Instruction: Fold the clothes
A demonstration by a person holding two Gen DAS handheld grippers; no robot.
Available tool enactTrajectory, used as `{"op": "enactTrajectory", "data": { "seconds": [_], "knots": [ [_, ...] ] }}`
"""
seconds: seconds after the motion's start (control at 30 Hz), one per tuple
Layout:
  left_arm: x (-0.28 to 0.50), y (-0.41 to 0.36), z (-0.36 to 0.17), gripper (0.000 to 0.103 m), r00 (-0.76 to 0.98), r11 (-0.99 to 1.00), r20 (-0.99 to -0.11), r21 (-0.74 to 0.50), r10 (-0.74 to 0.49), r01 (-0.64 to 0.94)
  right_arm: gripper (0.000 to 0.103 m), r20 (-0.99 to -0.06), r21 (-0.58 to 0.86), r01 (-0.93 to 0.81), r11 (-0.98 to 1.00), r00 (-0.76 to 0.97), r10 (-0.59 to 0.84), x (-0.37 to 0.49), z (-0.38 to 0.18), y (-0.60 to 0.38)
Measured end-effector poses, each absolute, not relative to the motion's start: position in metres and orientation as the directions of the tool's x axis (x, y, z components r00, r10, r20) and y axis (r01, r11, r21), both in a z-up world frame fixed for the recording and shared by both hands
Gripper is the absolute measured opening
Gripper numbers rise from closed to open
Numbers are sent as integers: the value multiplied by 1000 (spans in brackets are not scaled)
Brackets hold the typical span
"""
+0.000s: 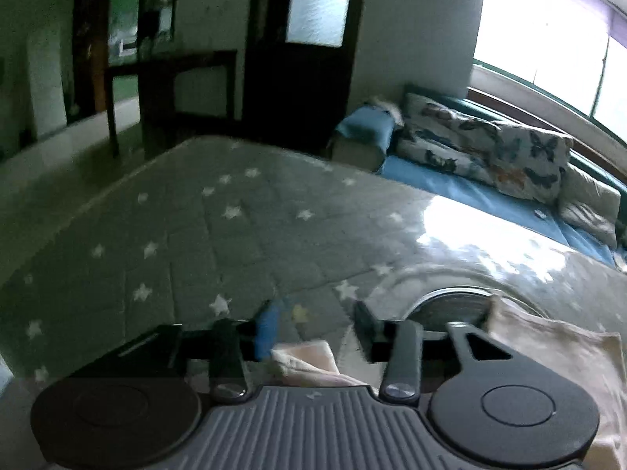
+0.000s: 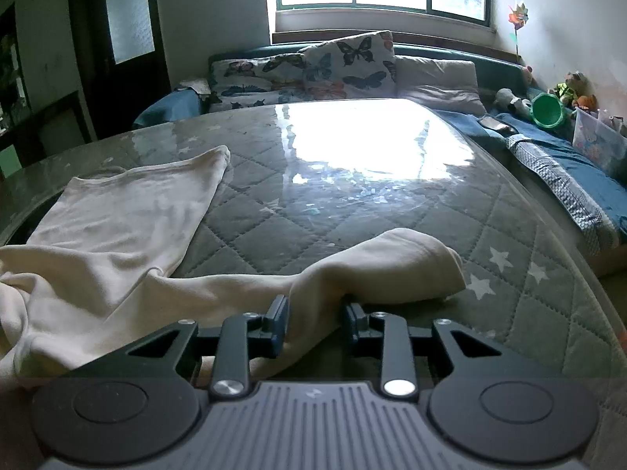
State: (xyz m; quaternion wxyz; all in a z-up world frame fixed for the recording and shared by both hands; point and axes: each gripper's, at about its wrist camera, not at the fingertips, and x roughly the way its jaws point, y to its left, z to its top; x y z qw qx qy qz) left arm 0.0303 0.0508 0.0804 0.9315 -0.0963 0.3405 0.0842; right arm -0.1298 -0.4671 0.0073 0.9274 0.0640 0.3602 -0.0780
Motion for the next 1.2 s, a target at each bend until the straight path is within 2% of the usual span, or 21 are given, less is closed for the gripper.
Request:
{"op": "enactTrajectory", "data": {
  "seconds": [0.1, 0.2, 0.37, 0.53, 0.63, 0.73, 0.8, 0.87, 1.2],
  "knots": [
    [27, 67, 70, 50, 736, 963, -668, -112, 111, -246, 32, -685, 63, 182, 981, 723, -90, -135, 12, -465],
    [16, 81, 62, 50, 715, 965, -695, -136, 69, -226, 33, -692, 49, 144, 988, 719, -70, -148, 22, -458],
    [-11, 80, 55, 50, 717, 985, -697, -113, 16, -133, 33, -682, 73, -5, 997, 729, 54, -174, 46, -434],
    [-45, 42, 55, 50, 739, 990, -660, -64, -139, 129, 33, -662, 87, -256, 963, 708, 248, -184, 60, -385],
    [-74, 12, 56, 50, 721, 938, -629, -39, -291, 345, 34, -670, 62, -371, 927, 672, 314, -179, 57, -356],
    [-95, -13, 56, 50, 669, 859, -613, -31, -420, 511, 38, -684, -44, -450, 892, 664, 302, -175, 50, -324],
    [-103, -31, 53, 50, 636, 806, -619, 7, -461, 591, 44, -685, -139, -498, 856, 672, 280, -174, 47, -309],
    [-111, -48, 48, 50, 615, 756, -626, 62, -479, 652, 44, -687, -184, -537, 823, 669, 283, -176, 44, -298],
    [-121, -88, 38, 51, 578, 590, -607, 212, -545, 779, 46, -707, -268, -649, 712, 634, 312, -176, 31, -276]
  ]
}}
